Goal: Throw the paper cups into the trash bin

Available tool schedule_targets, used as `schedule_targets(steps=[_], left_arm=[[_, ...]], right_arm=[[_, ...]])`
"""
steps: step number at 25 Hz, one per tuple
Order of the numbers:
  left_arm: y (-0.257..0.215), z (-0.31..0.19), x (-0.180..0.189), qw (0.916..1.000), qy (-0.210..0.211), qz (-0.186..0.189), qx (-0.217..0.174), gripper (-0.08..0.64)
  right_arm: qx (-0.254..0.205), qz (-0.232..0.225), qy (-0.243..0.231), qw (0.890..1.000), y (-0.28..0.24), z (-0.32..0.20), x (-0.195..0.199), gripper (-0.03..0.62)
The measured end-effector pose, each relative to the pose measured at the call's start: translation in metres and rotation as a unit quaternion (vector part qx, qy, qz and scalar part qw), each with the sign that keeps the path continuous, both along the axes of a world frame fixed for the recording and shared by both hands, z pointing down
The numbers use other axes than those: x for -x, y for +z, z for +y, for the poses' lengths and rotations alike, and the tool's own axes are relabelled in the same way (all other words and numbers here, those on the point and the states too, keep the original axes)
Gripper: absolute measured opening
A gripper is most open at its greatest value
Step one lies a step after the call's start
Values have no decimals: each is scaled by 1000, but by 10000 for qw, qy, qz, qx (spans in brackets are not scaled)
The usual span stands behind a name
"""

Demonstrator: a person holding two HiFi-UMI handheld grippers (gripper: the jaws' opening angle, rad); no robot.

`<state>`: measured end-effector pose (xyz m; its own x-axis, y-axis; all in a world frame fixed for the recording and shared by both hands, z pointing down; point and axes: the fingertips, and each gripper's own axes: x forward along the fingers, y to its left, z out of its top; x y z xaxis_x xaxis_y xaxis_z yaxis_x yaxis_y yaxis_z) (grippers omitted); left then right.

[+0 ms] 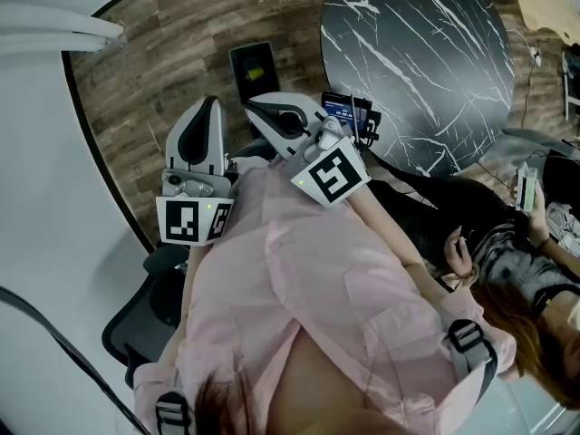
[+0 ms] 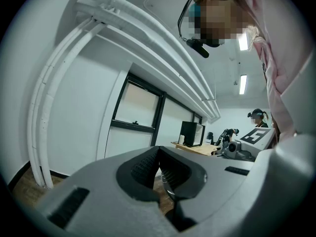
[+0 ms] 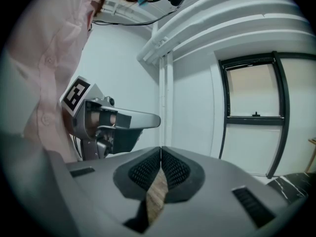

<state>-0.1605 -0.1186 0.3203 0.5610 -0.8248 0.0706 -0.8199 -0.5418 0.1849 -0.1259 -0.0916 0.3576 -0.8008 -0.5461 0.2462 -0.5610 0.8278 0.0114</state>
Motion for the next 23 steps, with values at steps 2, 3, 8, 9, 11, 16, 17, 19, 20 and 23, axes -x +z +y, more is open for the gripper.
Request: schedule_targets(steps=[2,3,8,9,11,16,17,19,20,23], left_arm=[[0,-1,0,10000,-1,5,9,15],[1,-1,0,10000,-2,8,15,15],[-1,1,1,10000,10,27,39,15],[-1,1,2,10000,7,28,44,15],[0,1,2,10000,-3,28,46,15],[1,2,2,10000,7,46,73,15],[1,2,2,10000,11,50,73,15],[0,2,2,10000,13,53,67,15],[0,2,3,10000,10,53,64,15],[0,3,5,10000,-16,52,62,15]], right_arm=[[14,16,16,10000,1,-1,-1,29],[19,26,22,10000,1,-2,-1,29],[39,33,35,10000,-1,1,0,29],[42,17,40,10000,-1,2,0,29],[31,-6,37,10000,-1,2,1,29],[-4,20,46,10000,-1,3,0,29],[-4,23,52,10000,-1,3,-1,29],[-3,32,55,10000,-1,3,0,29],[-1,34,53,10000,-1,4,0,29],[8,27,38,10000,-1,4,3,29]])
